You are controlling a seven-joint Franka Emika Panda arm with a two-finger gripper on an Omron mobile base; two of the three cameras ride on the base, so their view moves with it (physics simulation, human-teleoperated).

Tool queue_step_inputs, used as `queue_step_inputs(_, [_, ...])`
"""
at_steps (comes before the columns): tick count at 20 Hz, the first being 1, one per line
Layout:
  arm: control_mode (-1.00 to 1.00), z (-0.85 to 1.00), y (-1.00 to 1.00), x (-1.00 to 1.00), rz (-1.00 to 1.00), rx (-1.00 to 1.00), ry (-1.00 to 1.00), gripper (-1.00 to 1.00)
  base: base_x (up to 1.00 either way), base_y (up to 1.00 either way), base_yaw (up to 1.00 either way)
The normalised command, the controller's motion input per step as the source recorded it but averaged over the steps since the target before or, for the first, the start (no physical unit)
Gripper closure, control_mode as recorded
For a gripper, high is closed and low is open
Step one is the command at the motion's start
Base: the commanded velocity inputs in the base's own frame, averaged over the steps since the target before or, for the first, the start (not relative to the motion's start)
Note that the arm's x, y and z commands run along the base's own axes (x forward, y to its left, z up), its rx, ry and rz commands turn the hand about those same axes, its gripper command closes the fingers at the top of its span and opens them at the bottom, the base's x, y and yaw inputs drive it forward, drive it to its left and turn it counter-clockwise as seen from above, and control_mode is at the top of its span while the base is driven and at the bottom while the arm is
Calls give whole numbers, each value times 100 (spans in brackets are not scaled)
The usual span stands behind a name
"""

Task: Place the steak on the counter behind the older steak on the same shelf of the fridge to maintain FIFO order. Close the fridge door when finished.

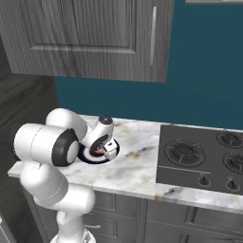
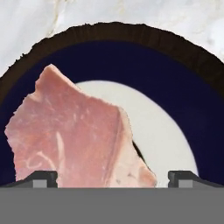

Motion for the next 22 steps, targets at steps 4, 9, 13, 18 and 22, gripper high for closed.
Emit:
queue_step_inputs(4, [-100, -16, 21, 33, -1, 0, 0, -100, 0, 0, 0])
queue_step_inputs(9, [-100, -28, 15, 7, 0, 0, 0, -100, 0, 0, 0])
queue_step_inputs(13, [-100, -38, 33, 0, 0, 0, 0, 100, 0, 0, 0])
queue_step_inputs(18, [-100, -10, 20, 0, 0, 0, -5, 100, 0, 0, 0])
queue_step_inputs(22, [-100, 2, 12, 0, -1, 0, -12, 100, 0, 0, 0])
